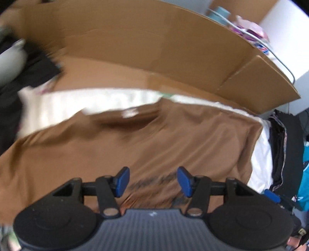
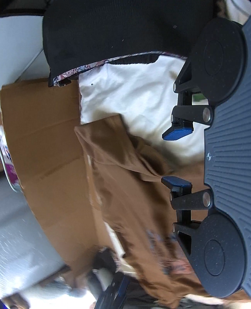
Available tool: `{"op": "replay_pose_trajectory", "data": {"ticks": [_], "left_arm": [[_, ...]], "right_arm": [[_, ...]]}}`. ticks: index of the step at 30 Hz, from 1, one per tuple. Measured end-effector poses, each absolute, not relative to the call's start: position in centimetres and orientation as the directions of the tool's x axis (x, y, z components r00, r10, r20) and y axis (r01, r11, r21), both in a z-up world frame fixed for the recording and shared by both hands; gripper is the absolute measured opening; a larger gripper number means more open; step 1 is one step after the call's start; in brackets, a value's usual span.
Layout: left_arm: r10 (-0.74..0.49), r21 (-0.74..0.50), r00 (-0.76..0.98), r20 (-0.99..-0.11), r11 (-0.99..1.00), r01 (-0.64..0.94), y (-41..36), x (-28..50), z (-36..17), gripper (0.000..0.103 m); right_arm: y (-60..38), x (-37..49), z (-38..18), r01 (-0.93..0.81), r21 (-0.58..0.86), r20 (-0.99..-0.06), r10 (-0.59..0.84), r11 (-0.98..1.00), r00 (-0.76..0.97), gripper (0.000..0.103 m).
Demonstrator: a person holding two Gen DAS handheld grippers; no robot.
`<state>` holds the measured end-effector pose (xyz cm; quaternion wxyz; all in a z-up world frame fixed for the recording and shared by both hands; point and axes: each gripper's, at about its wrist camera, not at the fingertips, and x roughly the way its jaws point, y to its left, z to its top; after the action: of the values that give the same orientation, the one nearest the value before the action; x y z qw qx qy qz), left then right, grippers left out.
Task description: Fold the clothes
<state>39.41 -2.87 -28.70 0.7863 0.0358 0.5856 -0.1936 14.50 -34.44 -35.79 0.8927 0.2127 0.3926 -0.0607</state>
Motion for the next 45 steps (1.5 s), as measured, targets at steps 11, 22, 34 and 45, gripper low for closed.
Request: {"op": "replay_pose_trajectory", "data": {"ticks": [11,22,34,45], "left_arm": [[-0.352,-0.184,0.256,-0.900,0.841,0.509,-14.8,42.1,-32.3,0.048],[-0.360,-0.188,0.242,-0.901,0.826,0.531,-18.7,44.2,-37.8,0.031],[-0.372,-0.211,0.225,-0.900,0.827,0.521,-19.6,45.9,-40.7,0.031],[-0.396,-0.222,0.266,-0.879,0.833,0.506,-20.2,46.4,-41.5,0.019]], "right_arm": [[-35.8,18.7,-36.6,0.293,0.259,-0.683,-0.040,0.920,0.729,0.048],[-38.6,22.6,-39.6,0.320,0.100,-0.733,-0.147,0.942,0.664,0.032],[-38.0,26.0,-41.6,0.249,0.026,-0.765,-0.141,0.968,0.628,0.032],[-37.6,26.9,-41.8,0.192,0.029,-0.772,-0.100,0.981,0.628,0.004]]}}
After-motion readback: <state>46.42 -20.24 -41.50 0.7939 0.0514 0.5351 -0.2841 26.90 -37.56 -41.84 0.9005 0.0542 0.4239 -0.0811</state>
